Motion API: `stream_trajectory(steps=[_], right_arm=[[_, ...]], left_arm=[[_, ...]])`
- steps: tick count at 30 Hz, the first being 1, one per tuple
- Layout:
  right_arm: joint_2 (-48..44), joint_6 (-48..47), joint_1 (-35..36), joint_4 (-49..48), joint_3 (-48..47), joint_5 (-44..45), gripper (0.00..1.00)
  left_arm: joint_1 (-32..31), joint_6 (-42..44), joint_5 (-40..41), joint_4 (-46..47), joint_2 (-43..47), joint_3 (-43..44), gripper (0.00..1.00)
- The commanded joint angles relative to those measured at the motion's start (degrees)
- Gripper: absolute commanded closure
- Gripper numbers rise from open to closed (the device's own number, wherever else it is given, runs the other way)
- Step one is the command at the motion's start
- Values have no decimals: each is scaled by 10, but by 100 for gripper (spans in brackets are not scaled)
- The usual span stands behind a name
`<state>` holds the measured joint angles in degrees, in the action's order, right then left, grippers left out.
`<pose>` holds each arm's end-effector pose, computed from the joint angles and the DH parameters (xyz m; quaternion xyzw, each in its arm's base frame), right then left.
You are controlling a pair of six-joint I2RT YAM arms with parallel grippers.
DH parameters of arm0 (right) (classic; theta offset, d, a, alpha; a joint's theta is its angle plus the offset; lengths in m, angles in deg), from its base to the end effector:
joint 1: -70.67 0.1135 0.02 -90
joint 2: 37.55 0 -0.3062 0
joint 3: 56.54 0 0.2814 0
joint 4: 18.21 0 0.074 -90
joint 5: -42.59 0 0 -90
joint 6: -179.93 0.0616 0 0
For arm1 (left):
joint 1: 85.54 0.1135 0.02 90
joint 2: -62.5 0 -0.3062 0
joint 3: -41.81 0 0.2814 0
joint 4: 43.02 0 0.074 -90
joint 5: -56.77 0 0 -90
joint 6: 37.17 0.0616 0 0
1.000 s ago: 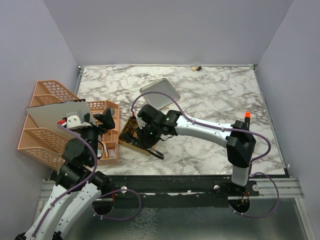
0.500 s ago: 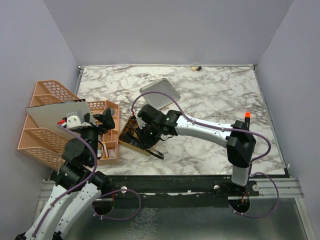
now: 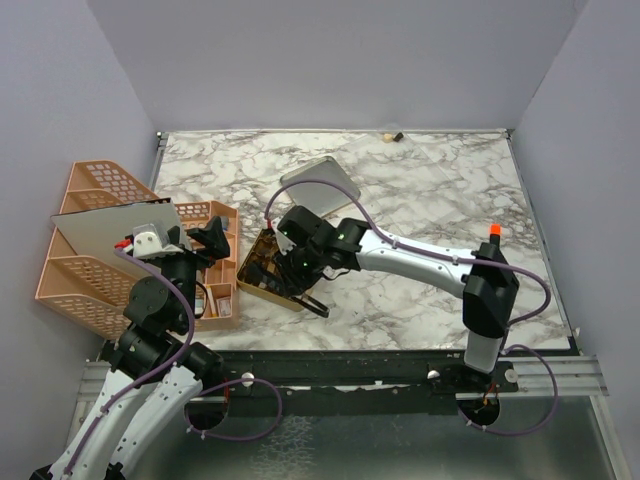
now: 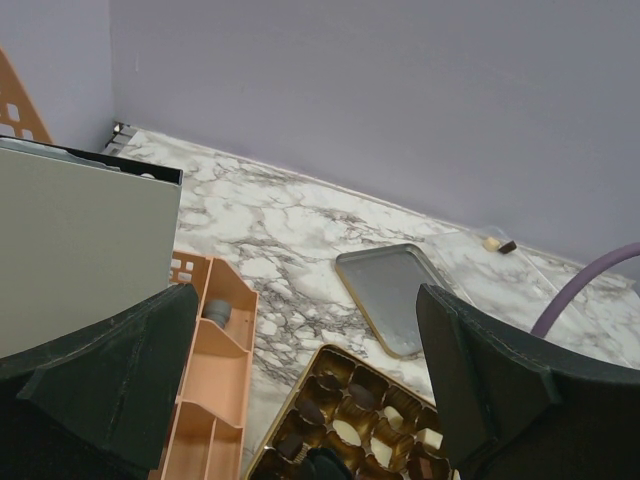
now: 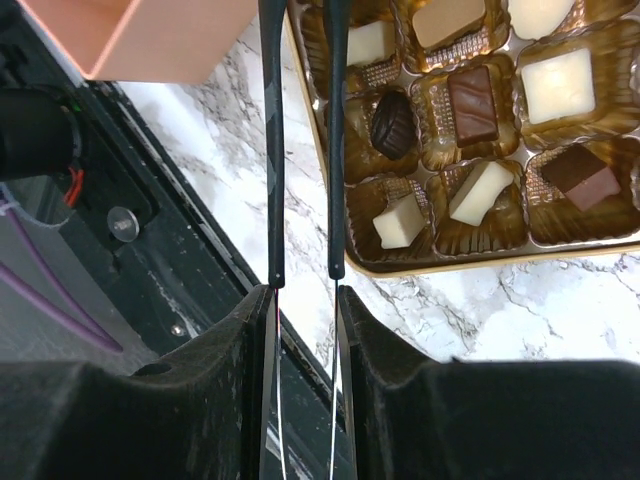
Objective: Pack the chocolate
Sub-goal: Place the fake chocolate in the packing box, then place the clamp at the center of the board.
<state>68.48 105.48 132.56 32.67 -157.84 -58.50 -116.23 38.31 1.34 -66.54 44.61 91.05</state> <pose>0.2067 0.4121 0.2736 -0.4004 0.8629 0.2561 0.1718 0.0974 -0.0171 0.3710 -0.1335 0.6528 -0.0964 0.7395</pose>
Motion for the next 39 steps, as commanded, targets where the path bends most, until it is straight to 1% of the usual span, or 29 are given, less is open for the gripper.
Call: stream_trajectory(steps=[1,8,19,23,31,35,39], right_arm=[[-58,14,5,-2,2,14,68],[-99,27,5,1,29,52,68],[-180,49,0,47,70,249,68],[-190,70,-5,73,86,314,68],[-168,125,-32,95,143,386,68],[-157,139,-65,74,192,377,69],[-166,150,-89,33,244,375,68]], left_arm=[[5,-1,7,12,5,-7,1],[5,-2,5,12,5,-6,1],[5,-2,0,12,3,-8,1],[5,-2,-2,13,2,-7,1],[5,-2,-4,12,1,-8,1],[5,-2,-5,12,1,-8,1],[5,-2,-5,12,2,-7,1]])
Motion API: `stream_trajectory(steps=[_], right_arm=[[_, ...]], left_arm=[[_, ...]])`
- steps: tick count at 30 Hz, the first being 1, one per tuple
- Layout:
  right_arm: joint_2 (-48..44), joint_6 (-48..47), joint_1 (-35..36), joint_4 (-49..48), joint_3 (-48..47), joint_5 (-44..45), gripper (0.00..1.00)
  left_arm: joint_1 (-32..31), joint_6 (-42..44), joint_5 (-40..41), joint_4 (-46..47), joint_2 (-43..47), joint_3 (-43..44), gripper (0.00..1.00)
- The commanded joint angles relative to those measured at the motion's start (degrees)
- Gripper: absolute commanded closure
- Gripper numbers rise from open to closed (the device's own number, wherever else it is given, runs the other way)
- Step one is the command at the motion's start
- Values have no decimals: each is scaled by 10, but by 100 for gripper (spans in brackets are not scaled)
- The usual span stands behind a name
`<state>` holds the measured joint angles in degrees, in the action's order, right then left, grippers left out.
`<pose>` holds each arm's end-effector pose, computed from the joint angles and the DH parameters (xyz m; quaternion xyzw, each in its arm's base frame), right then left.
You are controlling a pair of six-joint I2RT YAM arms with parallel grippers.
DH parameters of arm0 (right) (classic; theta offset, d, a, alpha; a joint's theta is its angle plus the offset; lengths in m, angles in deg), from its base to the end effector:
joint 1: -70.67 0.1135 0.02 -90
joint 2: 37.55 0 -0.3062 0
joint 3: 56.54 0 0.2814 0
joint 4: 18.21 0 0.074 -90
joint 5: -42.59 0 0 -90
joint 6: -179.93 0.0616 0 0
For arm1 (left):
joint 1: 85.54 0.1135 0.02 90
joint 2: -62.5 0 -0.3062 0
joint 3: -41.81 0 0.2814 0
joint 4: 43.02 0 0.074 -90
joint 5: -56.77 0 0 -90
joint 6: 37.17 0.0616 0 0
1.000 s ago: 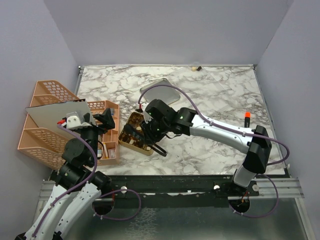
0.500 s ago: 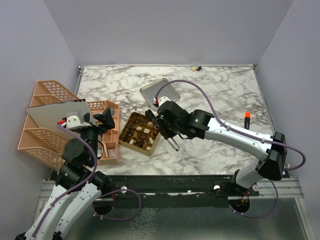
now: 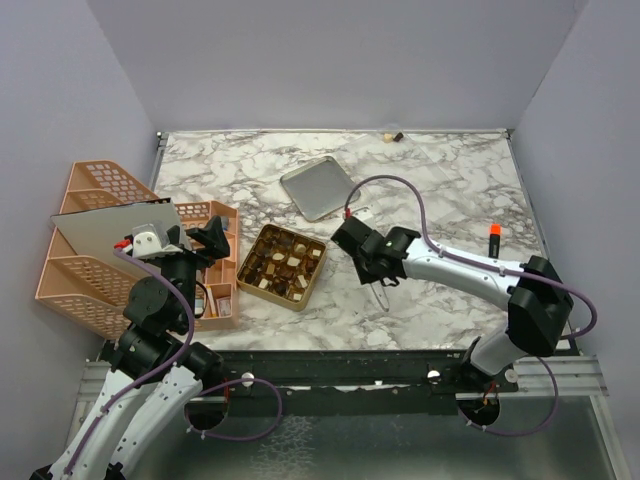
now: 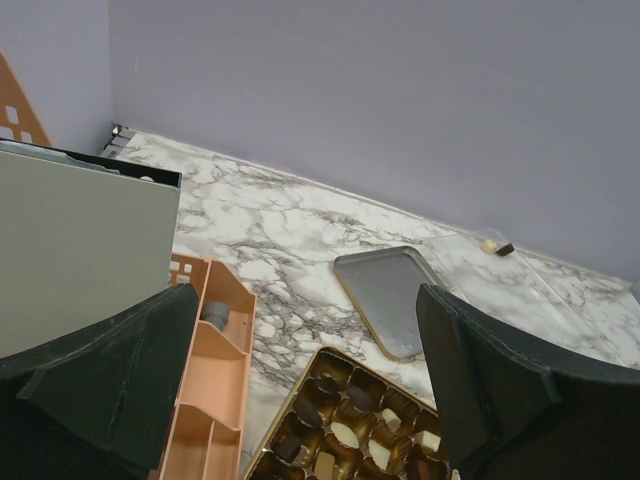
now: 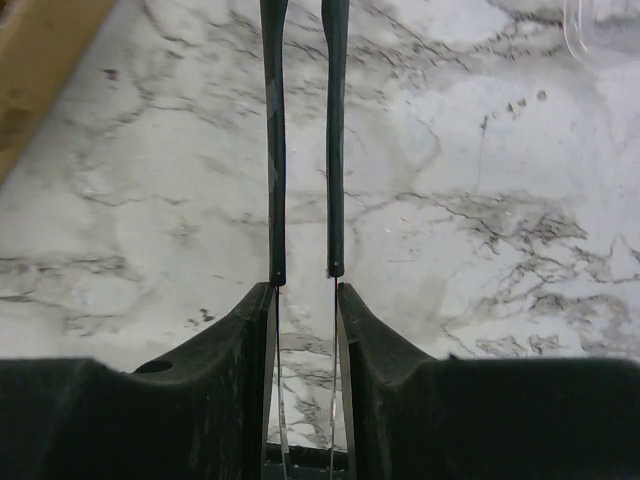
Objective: Pack the chocolate
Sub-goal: Place the clamp at the center of the board.
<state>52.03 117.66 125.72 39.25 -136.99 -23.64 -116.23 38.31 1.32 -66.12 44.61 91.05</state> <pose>0.2194 0.2705 0.2554 -0.1857 0.9410 -0.0200 0.2823 0.0973 -0.0171 0.3719 -0.1344 0.6503 -0.0981 0.7413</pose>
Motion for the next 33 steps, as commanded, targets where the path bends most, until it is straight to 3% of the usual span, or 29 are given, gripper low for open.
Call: stream_trajectory(steps=[1,30,33], right_arm=[[-1,32,-31,-37,44,26,68],[4,181,-89,-112,175,52,61],[2,179,-89,-111,172,45,55]], left_arm=[[5,-2,-5,8,3,-8,1],[5,-3,-10,10,1,-9,1],[5,-3,-11,11,-3,-10,1]])
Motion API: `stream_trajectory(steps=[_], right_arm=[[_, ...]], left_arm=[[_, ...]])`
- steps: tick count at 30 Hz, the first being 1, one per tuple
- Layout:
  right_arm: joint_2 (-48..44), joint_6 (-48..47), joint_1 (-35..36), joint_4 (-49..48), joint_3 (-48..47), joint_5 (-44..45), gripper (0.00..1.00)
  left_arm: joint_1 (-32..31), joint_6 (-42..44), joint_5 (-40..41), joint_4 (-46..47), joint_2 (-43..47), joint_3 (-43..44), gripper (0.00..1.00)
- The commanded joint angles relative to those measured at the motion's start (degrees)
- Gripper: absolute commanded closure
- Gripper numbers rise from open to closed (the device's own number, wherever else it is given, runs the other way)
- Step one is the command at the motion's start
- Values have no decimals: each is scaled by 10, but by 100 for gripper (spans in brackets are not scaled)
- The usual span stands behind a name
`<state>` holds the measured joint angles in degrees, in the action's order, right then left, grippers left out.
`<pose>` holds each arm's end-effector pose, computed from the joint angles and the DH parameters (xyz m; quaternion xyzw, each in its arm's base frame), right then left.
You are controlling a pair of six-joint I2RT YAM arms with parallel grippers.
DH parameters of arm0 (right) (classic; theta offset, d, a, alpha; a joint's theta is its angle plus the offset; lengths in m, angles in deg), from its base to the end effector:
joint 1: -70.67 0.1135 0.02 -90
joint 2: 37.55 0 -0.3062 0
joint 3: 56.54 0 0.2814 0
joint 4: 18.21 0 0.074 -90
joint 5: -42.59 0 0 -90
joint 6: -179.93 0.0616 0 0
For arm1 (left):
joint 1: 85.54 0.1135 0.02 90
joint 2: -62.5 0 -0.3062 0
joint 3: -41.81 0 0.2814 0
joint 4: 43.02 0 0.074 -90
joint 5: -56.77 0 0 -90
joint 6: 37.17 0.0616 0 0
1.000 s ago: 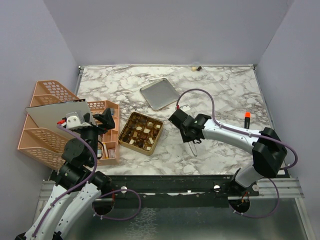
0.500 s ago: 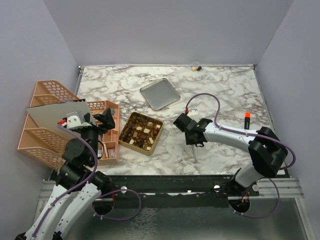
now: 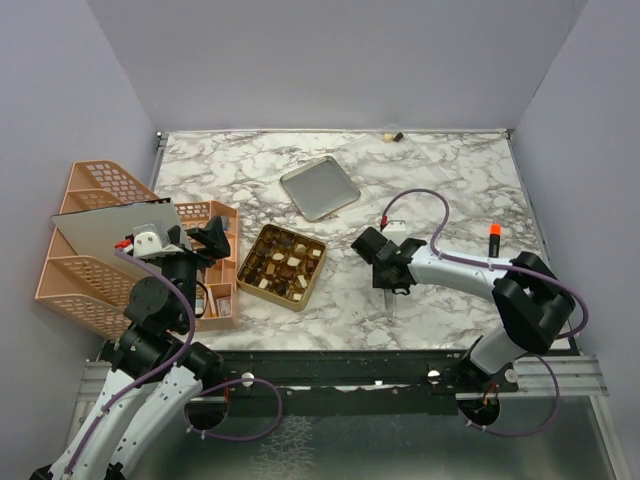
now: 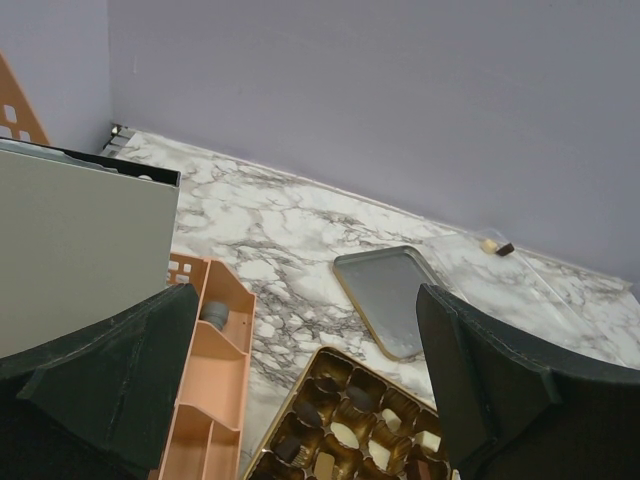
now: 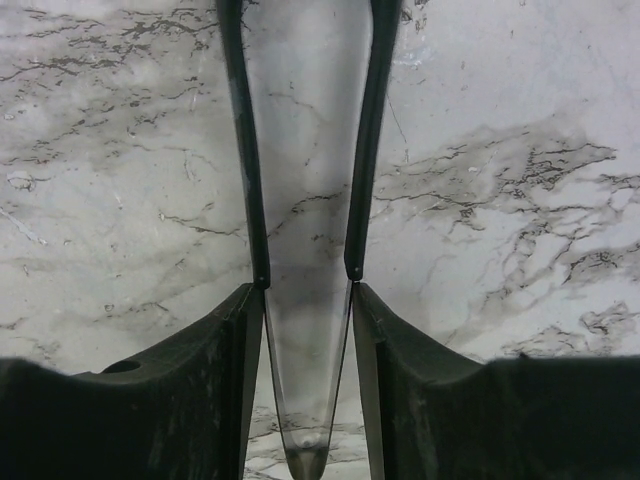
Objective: Pack the chocolate
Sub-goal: Place the clamp at the center of the board.
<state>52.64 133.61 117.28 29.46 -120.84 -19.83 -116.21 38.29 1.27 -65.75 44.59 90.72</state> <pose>0.2341 0.2061 0.1735 0.0095 0.9618 -0.0680 0.2652 0.0981 -0.0176 0.3705 -0.1344 0.6501 -0.0985 0.7413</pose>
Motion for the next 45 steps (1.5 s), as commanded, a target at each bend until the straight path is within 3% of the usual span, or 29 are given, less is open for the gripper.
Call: stream_trajectory(steps=[1,12,17,22,26,36,45], right_arm=[[-7,17,-5,-10,6,7,52],[-62,-4,-5,24,-66,-15,17],[-44,-7,-10,-14,-123,-32,14],[9,69,-25,-27,-203,-33,24],[71,143,-40,-11,-279,-36,44],[270,249,-101,20,-475,-123,62],[333,350,-148,-6,-487,-174,63]], left_arm=[[4,-3,-11,8,-4,-6,1],[4,-1,-9,6,-16,-4,1],[4,-2,-14,5,-21,-3,1],[4,-2,-18,4,-21,-3,1],[4,-4,-20,4,-18,-4,1],[5,-5,-23,4,-9,-4,1],[5,-3,-23,6,-2,-5,1]])
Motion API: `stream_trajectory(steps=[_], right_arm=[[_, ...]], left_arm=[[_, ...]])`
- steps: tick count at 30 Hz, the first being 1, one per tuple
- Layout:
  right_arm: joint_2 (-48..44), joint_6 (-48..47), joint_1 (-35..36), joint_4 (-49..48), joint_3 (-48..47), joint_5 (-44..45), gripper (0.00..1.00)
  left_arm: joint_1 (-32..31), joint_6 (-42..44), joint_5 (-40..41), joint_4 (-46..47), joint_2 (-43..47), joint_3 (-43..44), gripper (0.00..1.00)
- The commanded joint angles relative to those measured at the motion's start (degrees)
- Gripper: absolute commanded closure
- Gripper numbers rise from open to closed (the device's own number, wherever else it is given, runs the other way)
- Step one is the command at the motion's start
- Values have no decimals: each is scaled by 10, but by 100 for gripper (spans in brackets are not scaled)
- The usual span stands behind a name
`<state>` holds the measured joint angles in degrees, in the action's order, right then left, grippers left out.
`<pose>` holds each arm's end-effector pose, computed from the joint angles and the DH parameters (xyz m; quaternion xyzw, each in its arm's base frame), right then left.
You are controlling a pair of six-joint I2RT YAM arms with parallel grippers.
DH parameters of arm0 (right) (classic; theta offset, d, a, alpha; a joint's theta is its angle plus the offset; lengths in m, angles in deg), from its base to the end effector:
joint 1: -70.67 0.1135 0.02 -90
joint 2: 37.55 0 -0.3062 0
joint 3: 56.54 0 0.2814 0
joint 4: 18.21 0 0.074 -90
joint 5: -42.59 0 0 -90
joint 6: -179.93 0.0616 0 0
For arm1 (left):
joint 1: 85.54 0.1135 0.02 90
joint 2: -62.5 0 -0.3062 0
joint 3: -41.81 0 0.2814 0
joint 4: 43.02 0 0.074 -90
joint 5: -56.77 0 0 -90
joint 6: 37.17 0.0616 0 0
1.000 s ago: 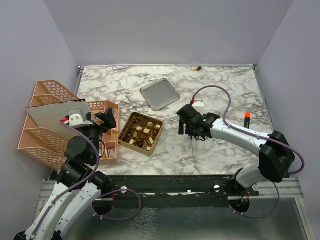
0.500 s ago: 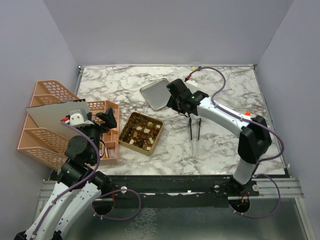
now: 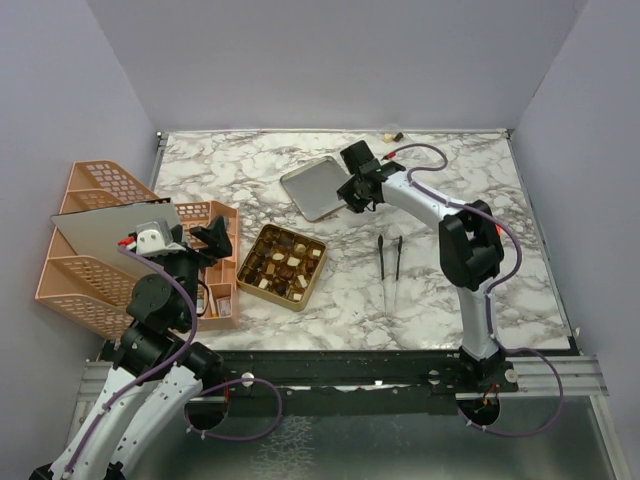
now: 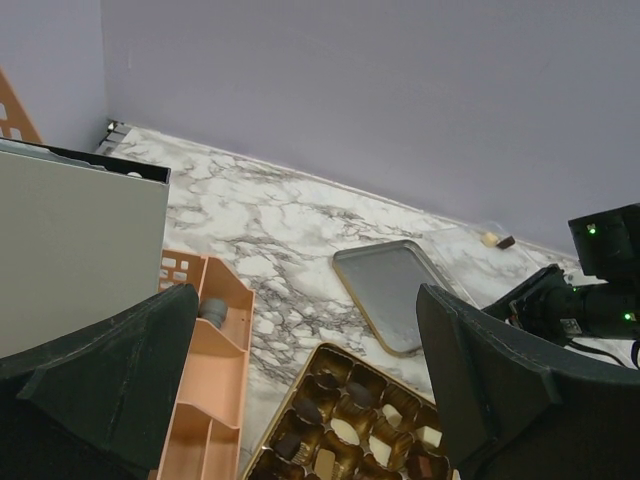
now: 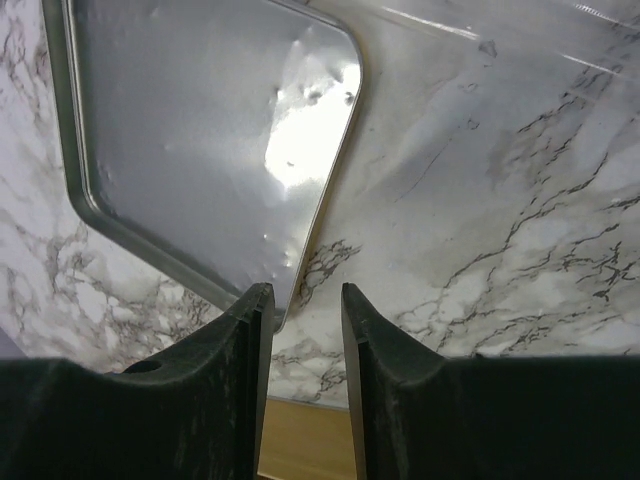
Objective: Pack the chocolate
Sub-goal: Place the clamp at the center of the board, then pick up the box lid from the center of the board.
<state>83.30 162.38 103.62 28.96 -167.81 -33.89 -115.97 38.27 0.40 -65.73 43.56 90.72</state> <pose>0.4508 0.2750 0.2176 0.3532 0.8842 0.1577 0.2619 0.1022 -0.0204 0.3693 -0.1277 0.6566 -0.0982 0.7369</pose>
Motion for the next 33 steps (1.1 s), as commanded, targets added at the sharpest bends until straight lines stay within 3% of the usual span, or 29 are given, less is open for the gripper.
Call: stream_trajectory(steps=[1,16,22,33], right_arm=[[35,71,-15,2,-22,-41,64],[119,117,-35,15,-71,-76,65],[146,125,-37,67,-101,-78,67],[165,118,-37,86,-117,-71,80]], left_arm=[[3,-3,-14,6,8,-5,1],[3,1,-11,8,6,-6,1],[3,1,-9,9,5,-7,1],[3,2,-7,10,9,-7,1]])
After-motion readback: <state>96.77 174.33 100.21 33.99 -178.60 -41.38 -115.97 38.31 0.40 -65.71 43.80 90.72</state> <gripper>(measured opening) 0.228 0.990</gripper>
